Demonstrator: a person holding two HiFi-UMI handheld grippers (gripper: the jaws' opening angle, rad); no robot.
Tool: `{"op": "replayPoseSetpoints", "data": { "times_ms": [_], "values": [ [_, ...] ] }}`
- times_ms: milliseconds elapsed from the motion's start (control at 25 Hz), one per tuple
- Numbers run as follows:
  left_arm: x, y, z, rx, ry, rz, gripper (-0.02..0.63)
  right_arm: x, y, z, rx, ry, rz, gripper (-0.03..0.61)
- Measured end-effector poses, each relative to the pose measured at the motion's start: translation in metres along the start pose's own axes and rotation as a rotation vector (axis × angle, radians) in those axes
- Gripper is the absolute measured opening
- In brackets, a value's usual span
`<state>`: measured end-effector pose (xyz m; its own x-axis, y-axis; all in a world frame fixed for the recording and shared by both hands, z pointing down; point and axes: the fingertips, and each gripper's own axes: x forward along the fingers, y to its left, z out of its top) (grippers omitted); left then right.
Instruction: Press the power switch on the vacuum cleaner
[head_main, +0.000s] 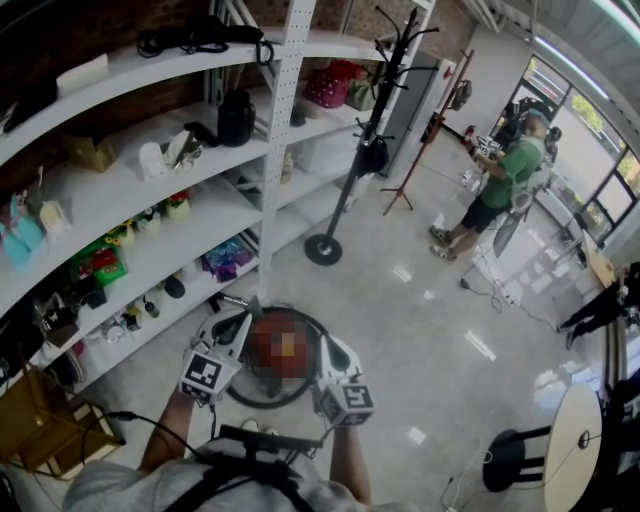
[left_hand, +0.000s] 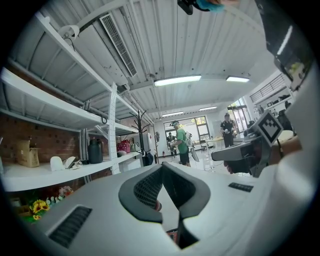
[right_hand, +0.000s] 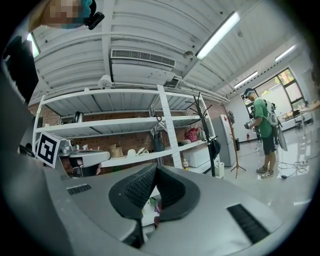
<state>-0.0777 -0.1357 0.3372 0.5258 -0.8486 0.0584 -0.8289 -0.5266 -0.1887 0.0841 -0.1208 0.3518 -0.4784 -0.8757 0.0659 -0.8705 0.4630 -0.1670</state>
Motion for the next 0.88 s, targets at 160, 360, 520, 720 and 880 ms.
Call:
{"op": "replayPoseSetpoints", "data": {
  "times_ms": [160,360,520,720,880],
  "values": [
    [0.0003,0.0002,-0.0010,-0.004,0.000,0.001,0.006,0.0004,0.0015,-0.0015,-0.007,0.000,0.009,0.012],
    [0.0007,0.0018,-0.0013,-0.010,-0.003,0.011,0.006,0.0017,0.0005,-0.0026,-0.012,0.004,0.009,0.012],
    [0.0013,0.0049,-0.0010,-0.011,-0.005,0.019,0.006,0.0051,0.0050,-0.0073,0.011,0.014,0.035,0.012],
    [0.0004,0.0069,-0.0008,0.001,-0.001,0.015,0.006,0.0074,0.0046,-0.0058,-0.004,0.008,0.034,0.012],
    [0.0002,0.0068,-0.0014,0.004,0.003,0.013,0.006,0.0077,0.0033,-0.0084,0.003,0.018,0.031,0.012]
  ]
}}
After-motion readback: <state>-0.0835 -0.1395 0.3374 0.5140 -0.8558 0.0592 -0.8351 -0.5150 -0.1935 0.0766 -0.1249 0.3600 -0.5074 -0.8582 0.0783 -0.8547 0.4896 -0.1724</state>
